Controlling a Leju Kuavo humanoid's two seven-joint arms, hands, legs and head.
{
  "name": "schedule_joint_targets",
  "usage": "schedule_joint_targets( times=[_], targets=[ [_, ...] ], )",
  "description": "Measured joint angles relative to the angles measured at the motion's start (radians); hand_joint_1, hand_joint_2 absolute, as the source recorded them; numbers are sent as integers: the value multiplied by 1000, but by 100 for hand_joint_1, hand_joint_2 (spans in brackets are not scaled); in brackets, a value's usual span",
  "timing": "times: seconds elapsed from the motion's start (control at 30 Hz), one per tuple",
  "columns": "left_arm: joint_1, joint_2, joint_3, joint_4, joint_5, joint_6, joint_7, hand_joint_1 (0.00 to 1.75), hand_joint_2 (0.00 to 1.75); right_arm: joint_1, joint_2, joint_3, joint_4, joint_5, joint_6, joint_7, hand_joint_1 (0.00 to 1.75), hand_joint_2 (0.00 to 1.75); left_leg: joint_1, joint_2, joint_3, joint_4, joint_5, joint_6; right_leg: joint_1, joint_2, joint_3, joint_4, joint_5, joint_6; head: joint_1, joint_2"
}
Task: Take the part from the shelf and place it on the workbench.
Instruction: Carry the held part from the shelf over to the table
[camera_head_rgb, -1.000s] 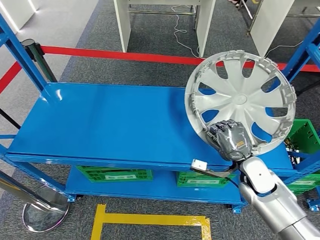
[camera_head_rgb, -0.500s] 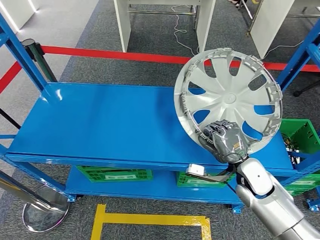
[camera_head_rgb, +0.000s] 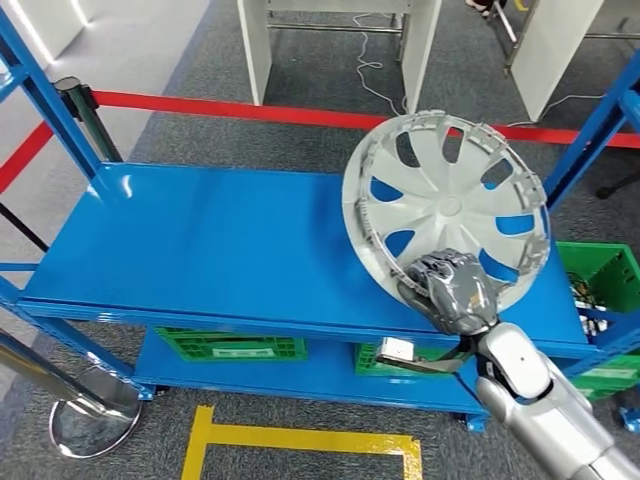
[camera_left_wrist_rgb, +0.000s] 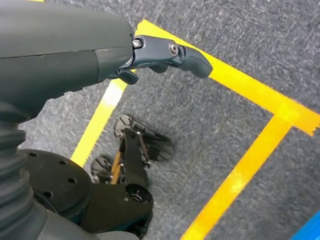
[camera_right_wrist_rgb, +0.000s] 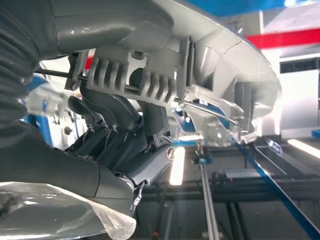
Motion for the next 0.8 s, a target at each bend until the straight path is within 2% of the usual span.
schedule_joint_targets(
  times=[0.1, 0.13, 0.17, 0.2, 0.27, 0.3, 0.33, 0.37, 0.43, 0.5, 0.57, 0.63, 0.67, 0.7, 0.77, 0.8],
  targets=[
    [0, 2, 0, 0, -1, -1, -1, 0, 175, 2, -2, 1, 3, 0, 3, 0, 175, 175, -3, -5, -20, 14, 4, -16, -1, 2, -9, -6, -8, -19, 0, 0],
    [0, 3, 1, 0, 0, -1, -1, 0, 175, 3, -2, 1, 3, -1, 4, 0, 175, 175, -2, -4, -27, 23, -7, -22, -2, 0, -14, -6, -7, -28, -1, 0],
    [0, 4, 1, 0, 0, -2, -1, 0, 175, 3, -3, 1, 4, -1, 5, 0, 175, 175, -1, -2, -39, 48, -30, -27, -3, -3, -20, -7, -3, -37, -3, 0],
    [0, 5, 1, 0, 0, -2, -1, 0, 175, 3, -3, 1, 4, -2, 5, 1, 175, 175, 0, 1, -56, 95, -65, -32, -3, -6, -27, -7, 2, -46, -4, 0],
    [-1, 5, 1, 0, 0, -4, -1, 0, 175, 4, -4, 1, 5, -2, 5, 1, 175, 175, 2, 4, -98, 221, -141, -39, 2, -11, -40, -7, 10, -59, -7, 0],
    [0, 5, 1, 0, 0, -5, -1, 0, 175, 4, -4, 1, 6, -2, 5, 1, 175, 175, 2, 5, -109, 269, -160, -39, 5, -13, -46, -6, 15, -63, -7, 0],
    [0, 4, 1, 0, 0, -6, -1, 0, 175, 5, -4, 1, 7, -2, 5, 1, 175, 175, 2, 5, -105, 283, -160, -35, 9, -14, -51, -6, 19, -66, -7, 0],
    [0, 4, 1, 0, -1, -7, -2, 0, 175, 5, -4, 2, 7, -1, 5, 0, 175, 175, 0, 5, -85, 262, -142, -29, 13, -15, -55, -6, 23, -68, -7, 0],
    [-2, 5, 1, 0, -2, -7, -3, 0, 175, 6, -4, 2, 7, -4, 7, 1, 175, 175, -8, 5, -7, 132, -86, -5, 20, -16, -61, -6, 32, -70, -6, 0],
    [-3, 7, 1, 0, -2, -6, -6, 0, 175, 8, -5, 2, 7, -10, 13, 2, 175, 175, -17, 6, 52, 20, -56, 14, 22, -19, -68, -7, 42, -65, -6, 0],
    [-3, 8, 1, 0, -3, -5, -9, 0, 175, 12, -7, 2, 7, -15, 22, 2, 175, 175, -25, 6, 58, -7, -48, 18, 17, -22, -75, -11, 56, -54, -6, 0],
    [-3, 7, 1, 1, -3, -3, -10, 0, 175, 17, -11, 2, 8, -19, 29, 2, 175, 175, -22, 7, 52, -24, -27, 19, 14, -21, -84, -11, 56, -43, -6, 0],
    [-3, 7, 1, 1, -3, -2, -10, 0, 175, 19, -13, 2, 8, -20, 31, 2, 175, 175, -19, 9, 47, -34, -14, 22, 14, -18, -94, 3, 36, -39, -4, 0],
    [-4, 7, 1, 1, -3, -2, -11, 0, 175, 19, -16, 2, 10, -21, 33, 2, 175, 175, -15, 10, 40, -42, -1, 24, 15, -15, -108, 36, 1, -36, -2, 0],
    [-4, 6, 1, 1, -3, -1, -11, 0, 175, 21, -20, 2, 12, -21, 35, 2, 175, 175, -16, 11, 17, -44, 19, 28, 14, -10, -144, 151, -81, -30, 2, 0],
    [-4, 5, 1, 1, -3, -1, -11, 0, 175, 22, -21, 2, 13, -21, 36, 2, 175, 175, -16, 11, 5, -43, 27, 27, 13, -9, -154, 206, -105, -27, 3, 0]
  ],
)
